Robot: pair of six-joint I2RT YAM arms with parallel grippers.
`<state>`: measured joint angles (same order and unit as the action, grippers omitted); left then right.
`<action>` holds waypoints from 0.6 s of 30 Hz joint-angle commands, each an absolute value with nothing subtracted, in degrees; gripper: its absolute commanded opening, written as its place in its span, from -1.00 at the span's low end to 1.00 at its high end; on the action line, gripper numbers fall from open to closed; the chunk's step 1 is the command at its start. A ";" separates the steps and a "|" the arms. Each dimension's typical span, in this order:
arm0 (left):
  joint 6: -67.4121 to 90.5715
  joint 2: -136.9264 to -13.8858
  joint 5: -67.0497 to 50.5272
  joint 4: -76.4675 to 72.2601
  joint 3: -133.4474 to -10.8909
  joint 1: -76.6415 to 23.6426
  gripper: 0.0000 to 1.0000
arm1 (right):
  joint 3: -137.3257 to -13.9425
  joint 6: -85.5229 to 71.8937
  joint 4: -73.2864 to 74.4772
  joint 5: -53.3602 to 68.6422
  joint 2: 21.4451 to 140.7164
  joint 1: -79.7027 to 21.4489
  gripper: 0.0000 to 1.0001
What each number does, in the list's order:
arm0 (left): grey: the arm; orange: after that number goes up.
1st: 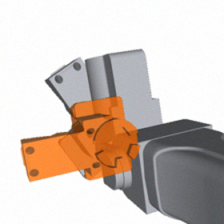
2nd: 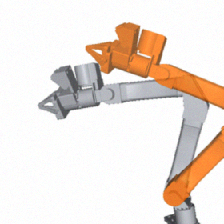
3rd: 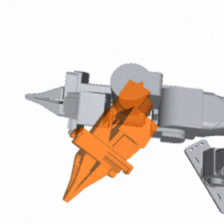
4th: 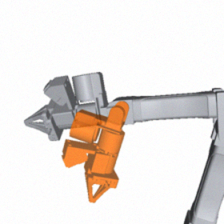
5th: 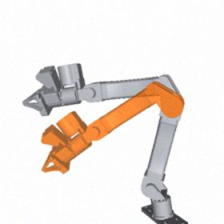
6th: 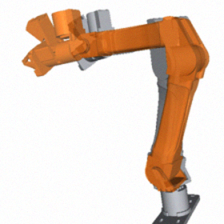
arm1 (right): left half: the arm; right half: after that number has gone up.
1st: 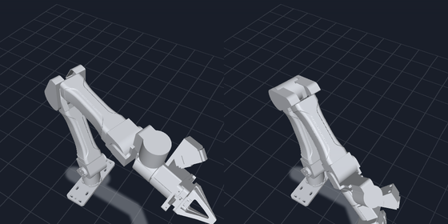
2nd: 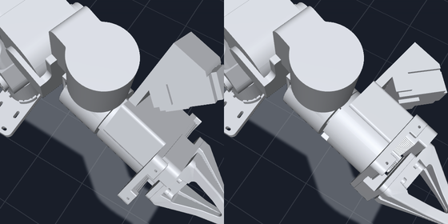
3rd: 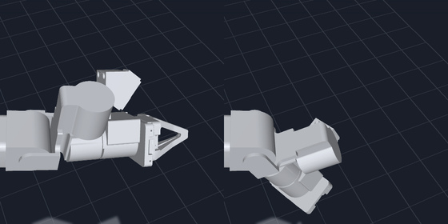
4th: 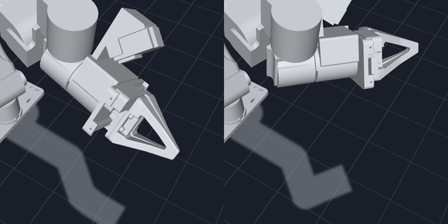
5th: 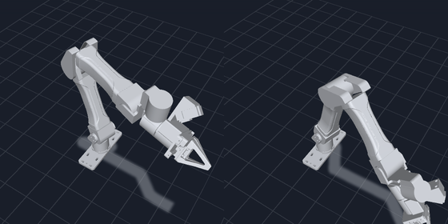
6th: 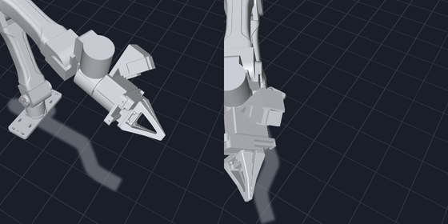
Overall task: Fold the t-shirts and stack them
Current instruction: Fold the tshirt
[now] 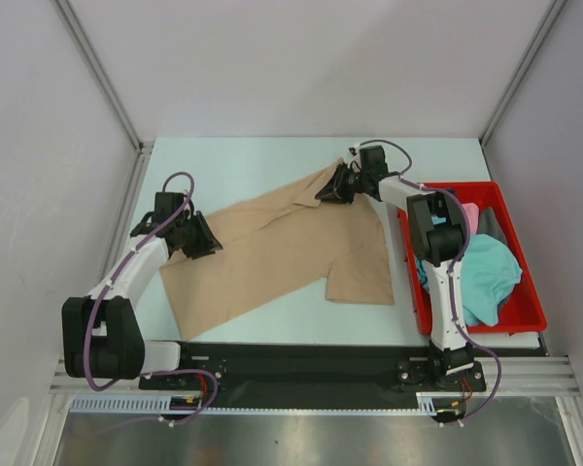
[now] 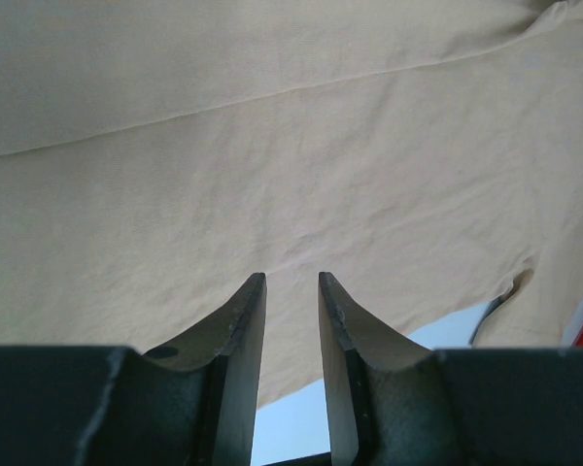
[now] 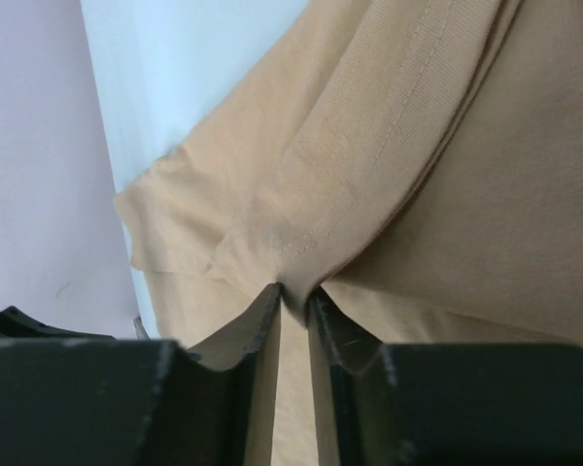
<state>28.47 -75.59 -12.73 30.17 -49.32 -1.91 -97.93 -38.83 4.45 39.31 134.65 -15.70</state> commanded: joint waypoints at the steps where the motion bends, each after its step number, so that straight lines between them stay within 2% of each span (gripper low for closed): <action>1: 27.77 -75.41 -13.97 29.62 -52.12 -1.76 -0.33 | -97.91 -42.62 1.76 40.43 133.24 -15.82 -0.60; 6: 27.51 -75.67 -14.50 29.27 -52.21 -1.32 -0.33 | -96.77 -52.26 0.53 41.40 133.25 -15.47 -1.00; 11: 26.72 -75.32 -14.68 28.92 -52.38 -0.27 -0.33 | -91.24 -59.14 3.85 37.98 127.11 -15.82 -1.00; 18: 26.19 -74.71 -15.55 27.95 -51.42 1.76 -0.32 | -83.16 -61.61 12.13 25.77 117.88 -17.93 -1.00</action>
